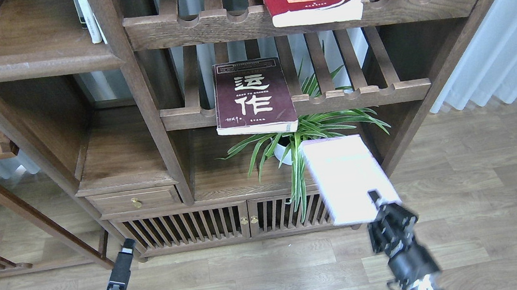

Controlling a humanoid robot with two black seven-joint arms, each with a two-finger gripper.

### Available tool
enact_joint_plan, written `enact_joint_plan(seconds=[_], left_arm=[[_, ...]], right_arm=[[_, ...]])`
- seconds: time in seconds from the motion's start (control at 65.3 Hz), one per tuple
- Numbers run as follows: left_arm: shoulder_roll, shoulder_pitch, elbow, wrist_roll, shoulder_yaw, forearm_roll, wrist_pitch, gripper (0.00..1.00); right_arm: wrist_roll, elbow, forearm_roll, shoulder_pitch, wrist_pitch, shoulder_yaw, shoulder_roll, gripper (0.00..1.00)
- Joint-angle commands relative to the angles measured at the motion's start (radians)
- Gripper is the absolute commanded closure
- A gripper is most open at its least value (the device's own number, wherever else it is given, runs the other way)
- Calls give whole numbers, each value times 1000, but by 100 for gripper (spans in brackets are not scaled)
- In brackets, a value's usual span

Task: Organize books on shelf
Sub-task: 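Pull the white book off the shelf and lower it toward the left gripper, then grasp the white book with the left gripper from the right gripper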

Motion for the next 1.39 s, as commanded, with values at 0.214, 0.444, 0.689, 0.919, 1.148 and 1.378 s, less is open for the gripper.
enact_joint_plan(seconds=[0.214,0.444,0.689,0.919,1.148,1.378], left_arm=[[92,-118,-49,3,371,-296,0,5],[139,-161,-55,2,514,-392,0,9],[126,-165,-83,5,524,-389,0,7],[98,-178,-80,3,595,-386,0,11],[72,-176,-70,-1,641,-386,0,19],[49,-176,-64,-3,673,-386,0,31]], right_arm=[[-7,-64,-21,45,-1,-217,8,94],[-7,-100,-23,56,-1,-223,8,93],[-7,-114,-41,55,-1,-226,8,93],[-6,-129,-60,56,-1,-255,8,92],[0,-138,-60,56,-1,-271,8,92],[0,-138,-60,56,-1,-278,8,92]])
